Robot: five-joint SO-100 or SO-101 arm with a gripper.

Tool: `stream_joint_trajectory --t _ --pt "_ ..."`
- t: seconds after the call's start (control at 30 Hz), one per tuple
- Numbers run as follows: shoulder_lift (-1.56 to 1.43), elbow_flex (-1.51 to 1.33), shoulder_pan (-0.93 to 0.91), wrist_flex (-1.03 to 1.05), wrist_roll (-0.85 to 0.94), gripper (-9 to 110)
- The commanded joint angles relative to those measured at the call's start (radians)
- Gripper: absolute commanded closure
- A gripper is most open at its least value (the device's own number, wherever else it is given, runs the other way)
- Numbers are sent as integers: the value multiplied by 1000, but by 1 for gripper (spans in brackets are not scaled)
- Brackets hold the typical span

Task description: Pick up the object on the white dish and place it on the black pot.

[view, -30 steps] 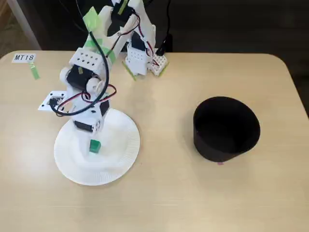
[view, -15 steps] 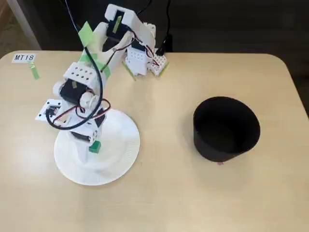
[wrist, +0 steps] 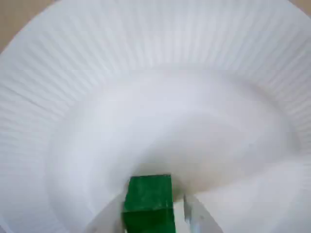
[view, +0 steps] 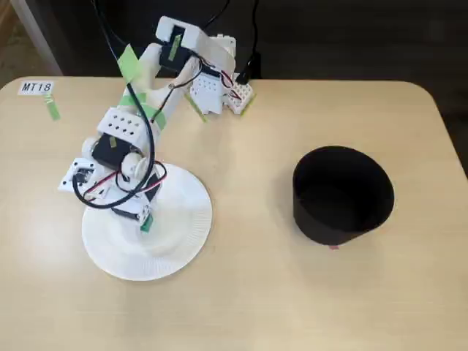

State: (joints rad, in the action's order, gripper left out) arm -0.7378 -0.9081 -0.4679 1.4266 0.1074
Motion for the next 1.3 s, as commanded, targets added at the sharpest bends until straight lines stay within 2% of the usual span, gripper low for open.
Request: stream_joint_trajectory --t 0.0,0.23,0.37,0.67,0.8,1.0,1.27 --pt "0 60 8 26 -25 101" --pt "-14 124 14 97 11 101" --pt "-14 397 18 253 32 101" --pt "-336 623 95 262 -18 101" --pt "-486 641 227 262 -6 101" --pt "-638 621 523 264 -15 101" --pt "-653 508 893 264 -38 101"
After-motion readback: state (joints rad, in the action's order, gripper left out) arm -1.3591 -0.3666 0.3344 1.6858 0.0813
